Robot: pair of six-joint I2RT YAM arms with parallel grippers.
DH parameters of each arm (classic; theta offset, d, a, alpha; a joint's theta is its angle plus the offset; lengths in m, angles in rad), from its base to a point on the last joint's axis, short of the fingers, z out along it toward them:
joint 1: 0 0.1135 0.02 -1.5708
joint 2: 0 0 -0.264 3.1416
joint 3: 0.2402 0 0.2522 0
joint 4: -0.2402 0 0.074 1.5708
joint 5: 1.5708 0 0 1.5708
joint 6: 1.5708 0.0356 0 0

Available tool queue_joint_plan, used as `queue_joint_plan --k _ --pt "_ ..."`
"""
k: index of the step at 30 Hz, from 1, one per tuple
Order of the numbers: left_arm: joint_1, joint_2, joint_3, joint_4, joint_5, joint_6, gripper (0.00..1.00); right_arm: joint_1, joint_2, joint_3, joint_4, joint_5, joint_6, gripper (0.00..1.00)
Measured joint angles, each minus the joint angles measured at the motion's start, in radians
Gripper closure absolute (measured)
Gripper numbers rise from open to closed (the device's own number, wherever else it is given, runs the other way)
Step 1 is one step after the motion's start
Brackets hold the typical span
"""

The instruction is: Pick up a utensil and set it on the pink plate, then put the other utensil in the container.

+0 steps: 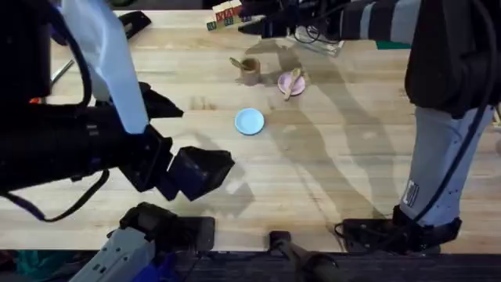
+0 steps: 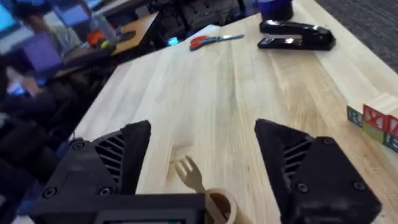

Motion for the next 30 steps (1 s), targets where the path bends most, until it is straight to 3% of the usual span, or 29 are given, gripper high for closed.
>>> queue_joint_plan --k 6,12,17,23,30 --pt "0.0 0.0 0.0 0.0 0.0 0.0 0.006 0.0 0.0 0.044 -0.012 0.065 0.089 0.006" --pt "0.0 0.0 0.0 0.0 0.0 0.0 0.005 -0.007 0.0 0.09 -0.179 0.155 0.082 0.006" --pt "0.0 0.0 0.0 0.0 0.0 0.0 0.005 -0.035 0.0 0.177 -0.553 0.259 -0.027 0.006" --pt "0.0 0.0 0.0 0.0 0.0 0.0 0.005 -0.054 -0.012 0.294 -1.115 0.494 -0.274 0.006" --pt "0.0 0.0 0.0 0.0 -0.001 0.0 0.005 -0.052 -0.152 0.402 -1.495 0.745 -0.437 0.006"
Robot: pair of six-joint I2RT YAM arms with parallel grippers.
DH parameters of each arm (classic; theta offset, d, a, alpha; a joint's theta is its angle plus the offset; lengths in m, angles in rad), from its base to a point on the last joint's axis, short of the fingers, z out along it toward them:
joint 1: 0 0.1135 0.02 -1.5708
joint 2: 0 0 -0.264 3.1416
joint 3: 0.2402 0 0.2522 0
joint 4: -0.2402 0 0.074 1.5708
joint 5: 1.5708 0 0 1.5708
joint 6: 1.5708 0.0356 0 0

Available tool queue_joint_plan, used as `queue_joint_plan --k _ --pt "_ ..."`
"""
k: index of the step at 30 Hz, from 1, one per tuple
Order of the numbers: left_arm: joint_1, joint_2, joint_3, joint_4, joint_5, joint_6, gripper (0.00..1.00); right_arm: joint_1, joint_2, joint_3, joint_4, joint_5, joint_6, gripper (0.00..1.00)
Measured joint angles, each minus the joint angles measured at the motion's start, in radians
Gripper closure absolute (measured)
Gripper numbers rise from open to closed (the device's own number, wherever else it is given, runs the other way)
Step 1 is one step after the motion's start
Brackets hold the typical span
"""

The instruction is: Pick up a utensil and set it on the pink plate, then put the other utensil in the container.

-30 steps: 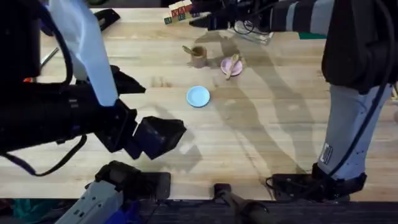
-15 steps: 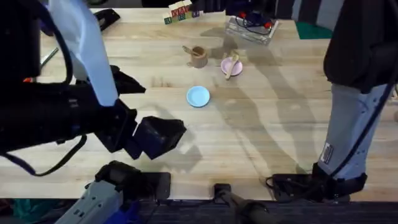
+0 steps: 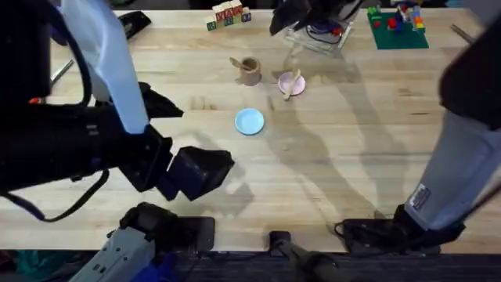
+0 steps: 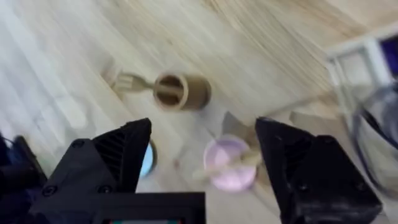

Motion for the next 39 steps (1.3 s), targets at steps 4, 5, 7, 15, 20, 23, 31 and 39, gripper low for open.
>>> queue_joint_plan --k 4,5,7,15,20,23,31,39 --pt "0.0 0.0 0.0 0.0 0.0 0.0 0.005 0.0 -0.117 0.024 -0.124 0.099 -0.03 0.006" --pt "0.0 0.0 0.0 0.0 0.0 0.0 0.005 0.0 -0.144 0.026 -0.15 0.124 -0.035 0.006" --pt "0.0 0.0 0.0 0.0 0.0 0.0 0.006 0.0 -0.191 0.028 -0.196 0.176 -0.042 0.006" --pt "0.0 0.0 0.0 0.0 0.0 0.0 0.006 0.0 -0.297 0.028 -0.442 0.328 -0.05 0.005" --pt "0.0 0.0 0.0 0.019 0.0 0.0 0.005 0.0 -0.337 0.028 -0.578 0.36 -0.055 0.005" --pt "0.0 0.0 0.0 0.048 0.0 0.0 0.006 0.0 -0.359 0.028 -0.593 0.368 -0.056 0.005" --pt "0.0 0.0 0.0 0.076 0.0 -0.022 0.005 0.0 -0.41 0.021 -0.637 0.454 -0.024 0.005" --pt "0.0 0.0 0.0 0.076 0.0 -0.032 0.005 0.0 -0.604 -0.232 -0.567 0.47 -0.003 0.005"
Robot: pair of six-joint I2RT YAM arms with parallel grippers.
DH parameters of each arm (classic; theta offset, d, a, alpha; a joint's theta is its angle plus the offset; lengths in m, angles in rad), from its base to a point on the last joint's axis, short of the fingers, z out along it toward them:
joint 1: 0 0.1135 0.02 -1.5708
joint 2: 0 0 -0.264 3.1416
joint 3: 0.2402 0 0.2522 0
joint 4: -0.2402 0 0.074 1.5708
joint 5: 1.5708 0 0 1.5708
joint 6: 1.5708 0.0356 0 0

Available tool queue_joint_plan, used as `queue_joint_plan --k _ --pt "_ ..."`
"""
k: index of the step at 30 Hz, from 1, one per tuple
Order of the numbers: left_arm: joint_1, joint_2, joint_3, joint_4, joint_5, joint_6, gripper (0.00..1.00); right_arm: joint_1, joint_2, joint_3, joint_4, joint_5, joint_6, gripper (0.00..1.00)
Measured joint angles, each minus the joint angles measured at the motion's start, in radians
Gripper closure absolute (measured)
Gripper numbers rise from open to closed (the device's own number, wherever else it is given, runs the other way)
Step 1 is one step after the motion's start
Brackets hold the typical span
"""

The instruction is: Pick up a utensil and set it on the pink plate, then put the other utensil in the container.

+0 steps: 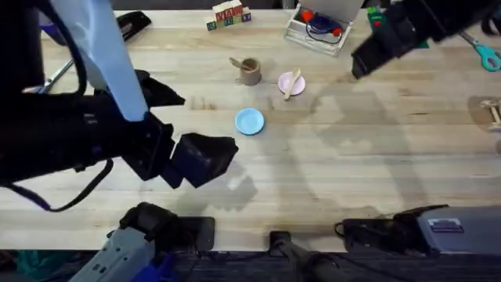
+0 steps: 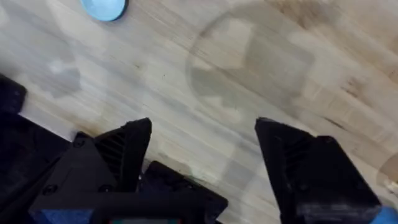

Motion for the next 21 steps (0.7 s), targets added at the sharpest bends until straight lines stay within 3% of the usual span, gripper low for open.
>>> queue_joint_plan --k 8,21 --pt "0.0 0.0 0.0 0.007 0.0 -0.003 0.006 0.0 -0.198 -0.21 0.034 0.006 0.026 0.006" --pt "0.0 0.0 0.0 0.006 0.0 -0.003 0.005 0.0 -0.242 -0.227 0.021 0.006 0.045 0.005"
